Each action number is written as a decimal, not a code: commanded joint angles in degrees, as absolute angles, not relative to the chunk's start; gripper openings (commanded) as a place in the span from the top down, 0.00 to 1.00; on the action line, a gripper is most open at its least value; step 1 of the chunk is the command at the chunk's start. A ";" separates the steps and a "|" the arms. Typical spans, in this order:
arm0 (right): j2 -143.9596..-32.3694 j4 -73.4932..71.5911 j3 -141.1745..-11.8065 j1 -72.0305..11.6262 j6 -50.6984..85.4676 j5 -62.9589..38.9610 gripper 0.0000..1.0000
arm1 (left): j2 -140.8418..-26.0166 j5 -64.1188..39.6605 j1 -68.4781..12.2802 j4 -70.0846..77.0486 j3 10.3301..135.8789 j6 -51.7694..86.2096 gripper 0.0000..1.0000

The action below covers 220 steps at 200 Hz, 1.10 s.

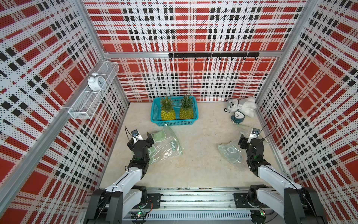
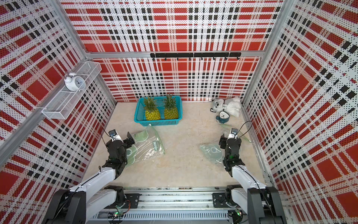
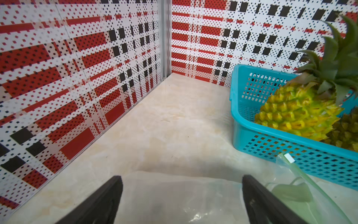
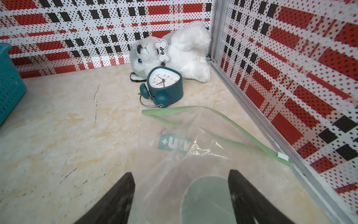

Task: Open the zip-top bag and take out the pineapple
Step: Reset both arms

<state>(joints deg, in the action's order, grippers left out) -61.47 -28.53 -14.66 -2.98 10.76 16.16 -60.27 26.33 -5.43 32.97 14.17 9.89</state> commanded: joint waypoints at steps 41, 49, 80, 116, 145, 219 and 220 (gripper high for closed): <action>-66.15 -48.54 -9.51 -1.68 7.67 8.38 0.15 | -65.11 17.48 -4.35 57.56 6.08 3.98 0.02; -66.74 -48.98 -9.74 -1.67 7.45 7.74 0.15 | -66.38 16.72 -4.42 60.26 5.78 3.57 0.02; -70.39 -56.90 -9.05 -1.65 6.89 5.64 0.14 | -69.20 14.64 -4.32 64.51 5.89 2.03 0.02; -76.34 -65.65 -9.53 -1.50 5.36 4.52 0.14 | -74.85 12.69 -3.21 72.43 6.58 0.92 0.02; -80.20 -70.82 -9.09 -1.28 4.33 5.65 0.13 | -80.30 12.11 -2.56 78.95 7.30 0.38 0.02; -91.64 -88.19 -6.42 -1.15 4.02 5.37 0.05 | -90.37 12.22 -2.51 85.72 9.25 0.03 0.02; -91.57 -87.87 -6.50 -1.14 3.99 5.32 0.05 | -90.49 12.30 -2.53 85.49 9.46 0.06 0.02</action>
<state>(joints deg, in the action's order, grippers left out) -92.16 -83.29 -5.34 -1.69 4.21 4.80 -90.39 11.90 -2.96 85.80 6.17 0.51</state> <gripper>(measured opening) 0.931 0.984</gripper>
